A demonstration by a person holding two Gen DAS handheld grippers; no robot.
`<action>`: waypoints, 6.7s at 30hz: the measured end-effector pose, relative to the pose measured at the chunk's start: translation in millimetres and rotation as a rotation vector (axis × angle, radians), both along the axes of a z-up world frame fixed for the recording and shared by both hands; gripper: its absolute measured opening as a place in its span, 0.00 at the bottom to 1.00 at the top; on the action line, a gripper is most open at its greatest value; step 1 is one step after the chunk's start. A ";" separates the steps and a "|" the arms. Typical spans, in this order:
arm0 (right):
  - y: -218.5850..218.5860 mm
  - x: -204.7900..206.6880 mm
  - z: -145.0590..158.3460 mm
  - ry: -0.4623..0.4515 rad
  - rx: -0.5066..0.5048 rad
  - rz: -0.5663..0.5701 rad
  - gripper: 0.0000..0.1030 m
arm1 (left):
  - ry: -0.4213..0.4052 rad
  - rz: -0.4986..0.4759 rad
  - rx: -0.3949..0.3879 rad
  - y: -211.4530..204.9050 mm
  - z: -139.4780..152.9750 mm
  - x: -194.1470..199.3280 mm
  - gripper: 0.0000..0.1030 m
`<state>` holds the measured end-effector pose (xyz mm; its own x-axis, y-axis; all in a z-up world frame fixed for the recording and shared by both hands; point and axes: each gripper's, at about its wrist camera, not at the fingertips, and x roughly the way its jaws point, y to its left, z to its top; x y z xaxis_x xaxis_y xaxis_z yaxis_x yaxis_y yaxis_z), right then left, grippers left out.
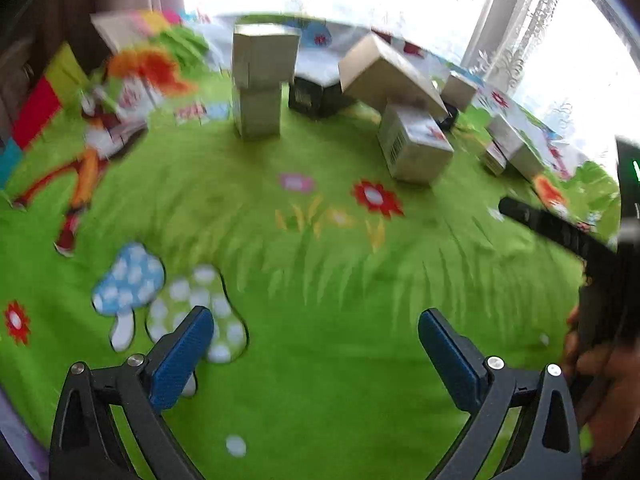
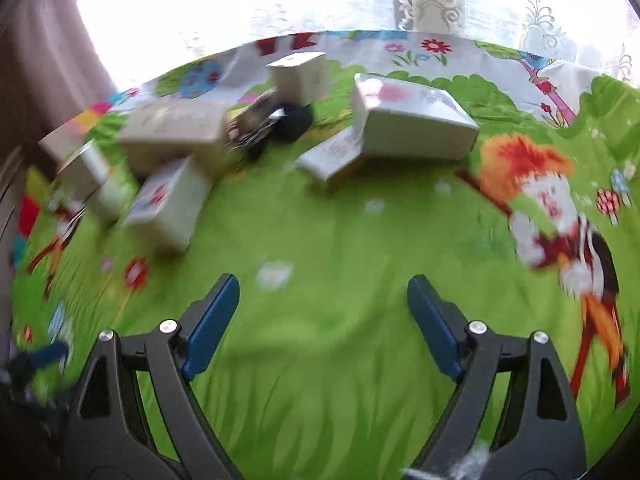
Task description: Organize rigid objects
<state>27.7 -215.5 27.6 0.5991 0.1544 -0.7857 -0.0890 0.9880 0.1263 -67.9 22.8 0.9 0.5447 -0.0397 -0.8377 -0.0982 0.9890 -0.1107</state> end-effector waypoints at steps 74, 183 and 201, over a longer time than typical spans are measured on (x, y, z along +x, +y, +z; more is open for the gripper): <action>-20.0 -146.1 48.7 -0.379 -0.034 0.035 0.33 | -0.396 -0.154 0.166 -74.0 90.5 -30.5 0.40; 413.5 -340.7 20.7 -0.207 -0.053 1.229 0.63 | -0.260 0.848 0.109 301.1 47.9 -335.6 0.86; 211.8 -160.8 27.0 -0.087 0.009 0.518 0.84 | -0.092 0.177 0.011 143.3 45.9 -168.4 0.87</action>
